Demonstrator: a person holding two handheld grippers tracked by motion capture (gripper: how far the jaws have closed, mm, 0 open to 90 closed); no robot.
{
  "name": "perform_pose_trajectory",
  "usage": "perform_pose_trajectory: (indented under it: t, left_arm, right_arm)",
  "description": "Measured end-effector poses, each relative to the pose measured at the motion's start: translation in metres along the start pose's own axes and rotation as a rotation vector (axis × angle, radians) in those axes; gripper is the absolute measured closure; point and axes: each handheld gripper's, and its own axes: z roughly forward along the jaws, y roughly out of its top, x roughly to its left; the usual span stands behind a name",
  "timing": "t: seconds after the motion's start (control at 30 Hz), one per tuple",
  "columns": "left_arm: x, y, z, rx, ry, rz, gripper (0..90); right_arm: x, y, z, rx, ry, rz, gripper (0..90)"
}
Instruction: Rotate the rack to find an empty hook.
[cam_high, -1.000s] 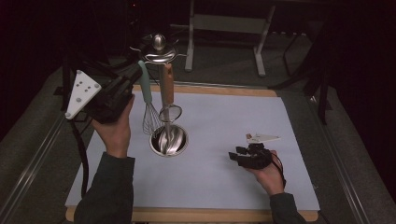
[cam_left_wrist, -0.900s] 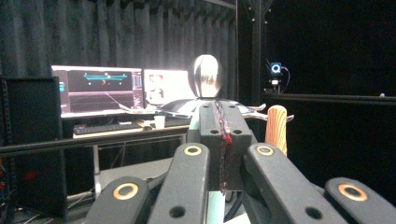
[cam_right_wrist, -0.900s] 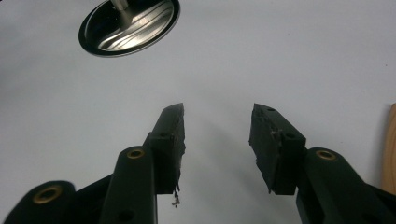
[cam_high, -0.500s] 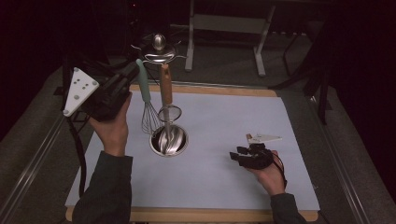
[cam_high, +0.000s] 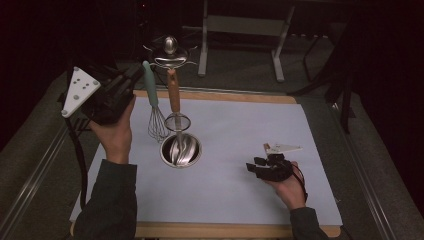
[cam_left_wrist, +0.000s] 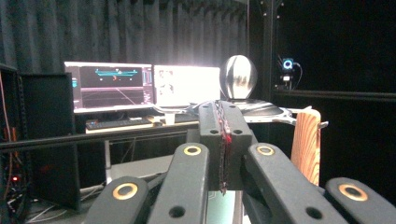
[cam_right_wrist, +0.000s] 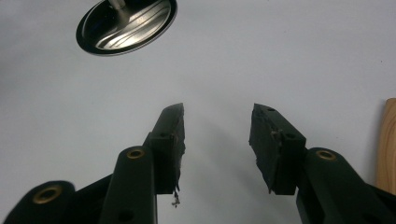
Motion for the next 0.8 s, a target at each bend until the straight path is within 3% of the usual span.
perform_pose_trajectory:
  t: [0.8]
  left_arm:
    - [0.011, 0.004, 0.008, 0.044, 0.037, 0.024, 89.6]
  right_arm:
    - [0.000, -0.001, 0.000, 0.001, -0.002, -0.002, 55.0]
